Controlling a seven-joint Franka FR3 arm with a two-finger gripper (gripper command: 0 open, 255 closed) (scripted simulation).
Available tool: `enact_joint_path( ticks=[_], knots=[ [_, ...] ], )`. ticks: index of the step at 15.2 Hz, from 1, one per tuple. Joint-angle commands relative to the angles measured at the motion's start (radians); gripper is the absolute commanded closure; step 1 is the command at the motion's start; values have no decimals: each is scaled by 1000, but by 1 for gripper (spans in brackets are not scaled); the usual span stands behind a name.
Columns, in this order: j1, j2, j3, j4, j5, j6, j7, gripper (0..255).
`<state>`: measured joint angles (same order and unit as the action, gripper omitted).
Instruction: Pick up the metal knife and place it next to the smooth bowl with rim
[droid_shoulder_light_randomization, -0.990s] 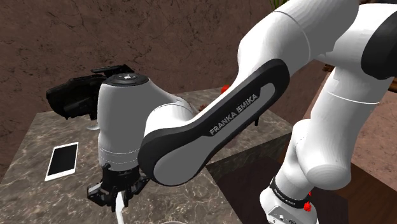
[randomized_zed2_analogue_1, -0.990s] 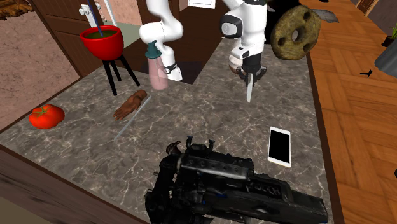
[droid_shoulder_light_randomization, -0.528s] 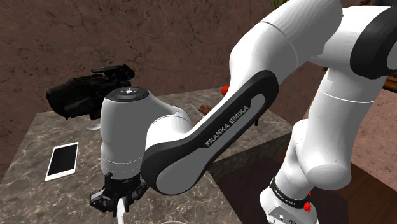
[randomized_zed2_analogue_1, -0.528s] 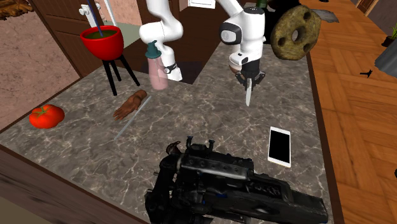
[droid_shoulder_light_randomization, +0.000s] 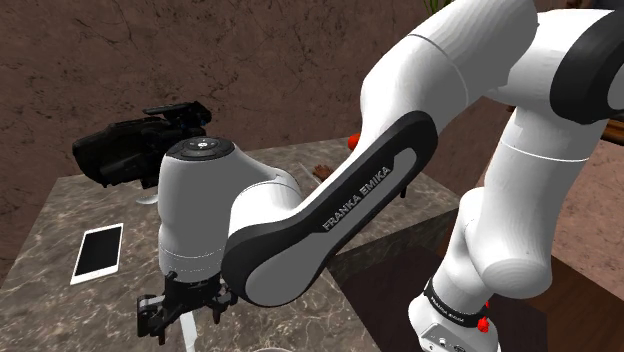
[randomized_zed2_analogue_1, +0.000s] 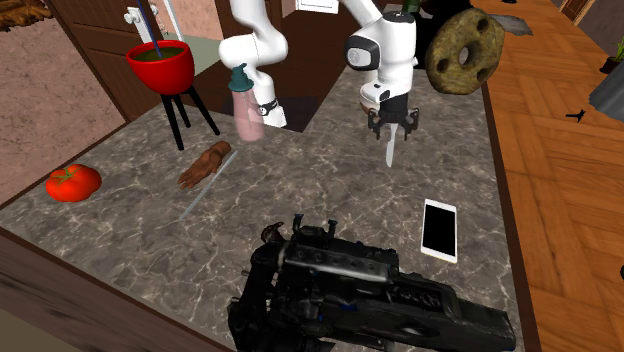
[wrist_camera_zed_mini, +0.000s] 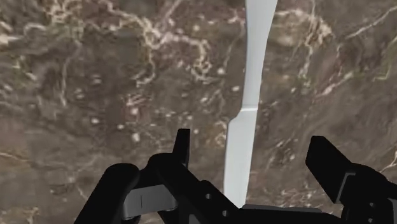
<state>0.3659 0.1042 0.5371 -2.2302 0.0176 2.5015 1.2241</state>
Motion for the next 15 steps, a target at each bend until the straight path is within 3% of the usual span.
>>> enact_joint_path(
  ticks=[1,3,7,15],
  knots=[
    [0,0,0,0,0,0,0,0],
    [0,0,0,0,0,0,0,0],
    [-16,-111,4,20,81,-118,-57,0],
    [-15,-111,3,20,81,-118,-57,0]
  ],
)
